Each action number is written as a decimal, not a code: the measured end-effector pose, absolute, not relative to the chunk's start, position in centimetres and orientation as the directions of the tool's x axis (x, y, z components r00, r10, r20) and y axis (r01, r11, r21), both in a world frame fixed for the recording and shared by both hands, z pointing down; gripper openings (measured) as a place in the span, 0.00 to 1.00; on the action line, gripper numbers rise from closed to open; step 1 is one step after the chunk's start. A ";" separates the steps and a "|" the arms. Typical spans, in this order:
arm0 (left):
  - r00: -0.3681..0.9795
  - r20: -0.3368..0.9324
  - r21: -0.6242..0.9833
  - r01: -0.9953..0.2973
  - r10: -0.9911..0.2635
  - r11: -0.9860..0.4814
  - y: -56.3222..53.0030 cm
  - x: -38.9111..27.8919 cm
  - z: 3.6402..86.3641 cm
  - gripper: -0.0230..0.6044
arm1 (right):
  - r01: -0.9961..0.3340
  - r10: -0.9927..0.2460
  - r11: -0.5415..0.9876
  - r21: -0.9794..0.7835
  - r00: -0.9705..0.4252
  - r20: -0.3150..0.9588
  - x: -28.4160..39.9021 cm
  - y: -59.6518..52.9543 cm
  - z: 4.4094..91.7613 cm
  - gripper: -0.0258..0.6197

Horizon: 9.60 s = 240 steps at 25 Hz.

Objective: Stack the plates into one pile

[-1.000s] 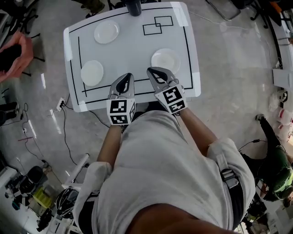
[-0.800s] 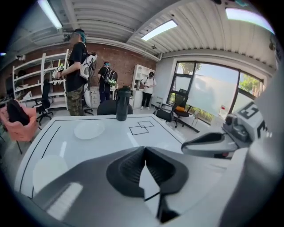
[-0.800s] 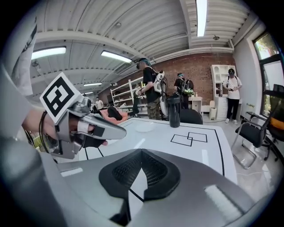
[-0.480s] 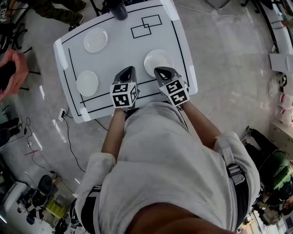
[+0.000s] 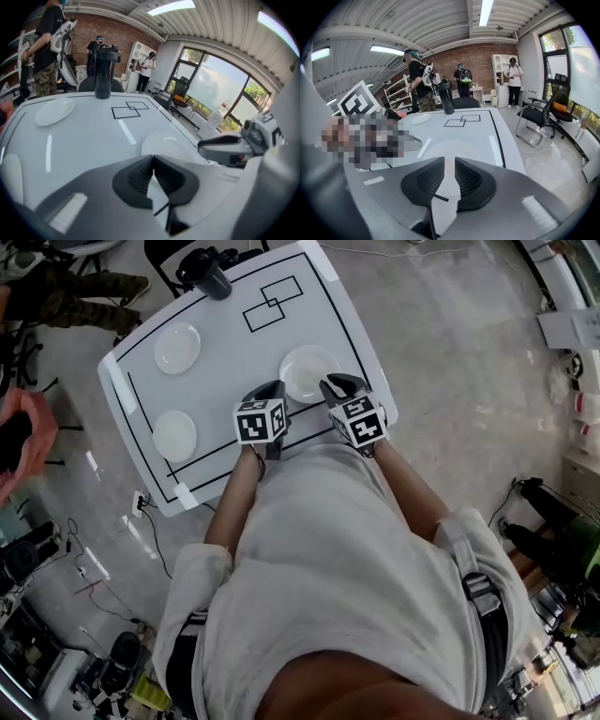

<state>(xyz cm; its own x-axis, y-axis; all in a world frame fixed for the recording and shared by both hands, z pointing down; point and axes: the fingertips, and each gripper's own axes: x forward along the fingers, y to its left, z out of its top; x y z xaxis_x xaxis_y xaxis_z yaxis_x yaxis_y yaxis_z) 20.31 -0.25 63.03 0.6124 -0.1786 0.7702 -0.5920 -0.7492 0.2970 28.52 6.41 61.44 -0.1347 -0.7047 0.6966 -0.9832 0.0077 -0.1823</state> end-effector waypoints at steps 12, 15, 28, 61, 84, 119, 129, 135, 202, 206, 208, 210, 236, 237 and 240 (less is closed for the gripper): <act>0.543 0.822 0.269 -0.637 -0.172 -0.723 -1.1 20.9 65.4 0.22 | -0.972 -0.650 -0.045 -0.229 -0.145 0.746 31.2 6.4 64.1 0.26; 0.533 0.832 0.280 -0.641 -0.152 -0.714 -0.9 21.2 66.1 0.26 | -0.971 -0.643 -0.067 -0.230 -0.135 0.754 31.8 6.3 64.5 0.28; 0.521 0.843 0.295 -0.655 -0.133 -0.696 -0.3 22.3 67.5 0.29 | -0.959 -0.570 -0.148 -0.243 -0.118 0.813 32.5 6.6 67.6 0.38; 0.514 0.797 0.282 -0.780 -0.316 -0.559 -3.8 12.1 63.3 0.28 | -0.980 -0.607 0.068 -0.189 -0.191 0.771 23.4 0.9 64.0 0.27; 0.446 0.773 0.281 -0.878 -0.451 -0.387 -4.9 2.7 61.1 0.28 | -0.943 -0.596 0.288 -0.164 -0.311 0.741 14.6 -3.0 61.5 0.28; 0.353 0.762 0.284 -0.936 -0.544 -0.209 -7.0 -10.9 59.8 0.28 | -0.862 -0.539 0.494 -0.115 -0.407 0.737 1.2 -7.1 59.8 0.28; 0.340 0.771 0.299 -0.940 -0.538 -0.164 -6.8 -14.6 60.6 0.28 | -0.843 -0.518 0.524 -0.118 -0.425 0.742 -2.6 -7.5 60.1 0.28; 0.340 0.772 0.310 -0.939 -0.538 -0.150 -7.0 -16.8 60.9 0.28 | -0.832 -0.503 0.543 -0.111 -0.428 0.751 -4.7 -8.0 60.5 0.28; 0.382 0.845 0.282 -0.913 -0.375 -0.293 -13.1 -22.2 65.7 0.28 | -0.892 -0.491 0.439 -0.107 -0.338 0.803 -10.3 -13.8 65.9 0.29; 0.390 0.848 0.285 -0.907 -0.360 -0.310 -13.2 -22.2 66.0 0.28 | -0.897 -0.488 0.427 -0.115 -0.336 0.806 -10.4 -14.0 66.0 0.29; 0.390 0.850 0.282 -0.905 -0.355 -0.318 -13.3 -22.2 66.0 0.28 | -0.897 -0.490 0.427 -0.117 -0.338 0.803 -10.6 -14.2 66.0 0.29; 0.393 0.850 0.282 -0.902 -0.351 -0.327 -13.3 -22.2 66.1 0.28 | -0.897 -0.496 0.426 -0.116 -0.339 0.799 -10.6 -14.3 66.2 0.30; 0.580 0.659 0.297 -0.785 -0.479 -0.543 -12.3 -17.5 54.4 0.04 | -0.933 -0.701 0.340 -0.122 -0.338 0.628 -4.6 -10.7 53.4 0.04; 0.580 0.656 0.287 -0.784 -0.483 -0.551 -12.1 -16.4 54.1 0.04 | -0.935 -0.713 0.332 -0.126 -0.336 0.615 -3.8 -10.6 52.9 0.04; 0.558 0.665 0.235 -0.787 -0.497 -0.570 -11.7 -13.2 53.3 0.04 | -0.945 -0.746 0.296 -0.137 -0.319 0.585 -0.8 -10.1 51.5 0.04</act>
